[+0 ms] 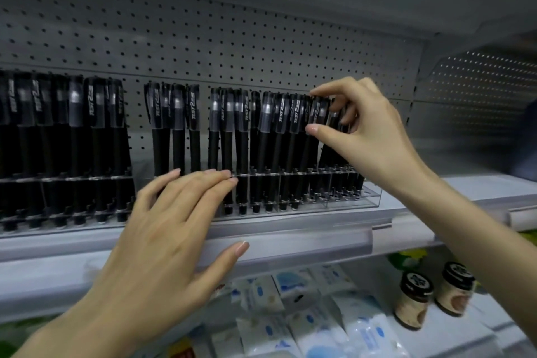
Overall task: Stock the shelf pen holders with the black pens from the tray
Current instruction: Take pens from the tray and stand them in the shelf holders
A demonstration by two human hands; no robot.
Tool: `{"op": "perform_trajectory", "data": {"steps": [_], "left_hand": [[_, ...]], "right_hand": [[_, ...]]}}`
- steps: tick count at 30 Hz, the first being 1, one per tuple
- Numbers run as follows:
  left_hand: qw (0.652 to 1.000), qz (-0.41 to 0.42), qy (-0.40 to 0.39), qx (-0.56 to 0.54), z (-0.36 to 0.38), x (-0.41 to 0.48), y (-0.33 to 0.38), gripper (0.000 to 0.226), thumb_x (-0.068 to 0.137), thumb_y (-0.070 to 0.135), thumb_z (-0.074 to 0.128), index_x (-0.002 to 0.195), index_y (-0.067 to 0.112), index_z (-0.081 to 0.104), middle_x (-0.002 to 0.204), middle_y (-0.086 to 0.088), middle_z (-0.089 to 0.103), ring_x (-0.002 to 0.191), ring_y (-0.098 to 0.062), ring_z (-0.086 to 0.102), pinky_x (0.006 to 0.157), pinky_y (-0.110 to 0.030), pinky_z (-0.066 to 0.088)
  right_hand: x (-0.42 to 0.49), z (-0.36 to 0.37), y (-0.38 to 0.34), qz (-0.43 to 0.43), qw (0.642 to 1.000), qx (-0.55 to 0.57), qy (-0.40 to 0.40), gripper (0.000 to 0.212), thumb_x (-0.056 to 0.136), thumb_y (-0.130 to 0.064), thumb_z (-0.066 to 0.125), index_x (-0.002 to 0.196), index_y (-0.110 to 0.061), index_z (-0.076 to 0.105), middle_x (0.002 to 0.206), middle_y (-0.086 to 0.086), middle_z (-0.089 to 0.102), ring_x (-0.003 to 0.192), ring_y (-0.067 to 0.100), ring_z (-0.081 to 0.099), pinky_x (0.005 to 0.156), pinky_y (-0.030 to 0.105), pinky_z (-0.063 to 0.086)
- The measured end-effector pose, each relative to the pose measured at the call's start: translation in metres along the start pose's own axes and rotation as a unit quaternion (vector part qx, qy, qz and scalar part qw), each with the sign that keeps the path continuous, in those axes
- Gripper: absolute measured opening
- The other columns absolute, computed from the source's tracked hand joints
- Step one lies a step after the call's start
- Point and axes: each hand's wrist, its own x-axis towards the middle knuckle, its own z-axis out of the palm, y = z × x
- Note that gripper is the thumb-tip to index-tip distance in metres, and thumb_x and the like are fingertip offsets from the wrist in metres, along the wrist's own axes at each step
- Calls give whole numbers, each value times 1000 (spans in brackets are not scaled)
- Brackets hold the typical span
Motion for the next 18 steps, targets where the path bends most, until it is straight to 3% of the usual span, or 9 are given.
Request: {"op": "perform_trajectory", "data": {"steps": [9, 13, 18], "left_hand": [[1000, 10, -24, 17, -2, -1, -4, 63, 91, 55, 40, 137, 13, 48, 140, 2, 48, 130, -14, 41, 115, -34, 16], [999, 16, -33, 10, -10, -8, -1, 62, 95, 54, 34, 143, 15, 41, 149, 2, 39, 137, -11, 32, 117, -35, 13], [1000, 7, -12, -21, -21, -39, 9, 60, 97, 53, 32, 146, 18, 36, 154, 5, 30, 143, -8, 23, 117, -35, 11]], "right_hand": [[-7, -2, 0, -7, 1000, -7, 9, 45, 80, -21, 75, 119, -31, 56, 87, -11, 44, 71, -1, 42, 67, 2, 32], [-21, -2, -13, -12, 1000, 15, 15, 41, 82, -18, 72, 118, -28, 55, 86, -10, 45, 70, 4, 42, 67, 6, 34], [-61, 16, -39, -62, 997, 39, -34, 41, 83, -20, 71, 119, -28, 54, 87, -9, 45, 75, 5, 44, 70, 7, 34]]}}
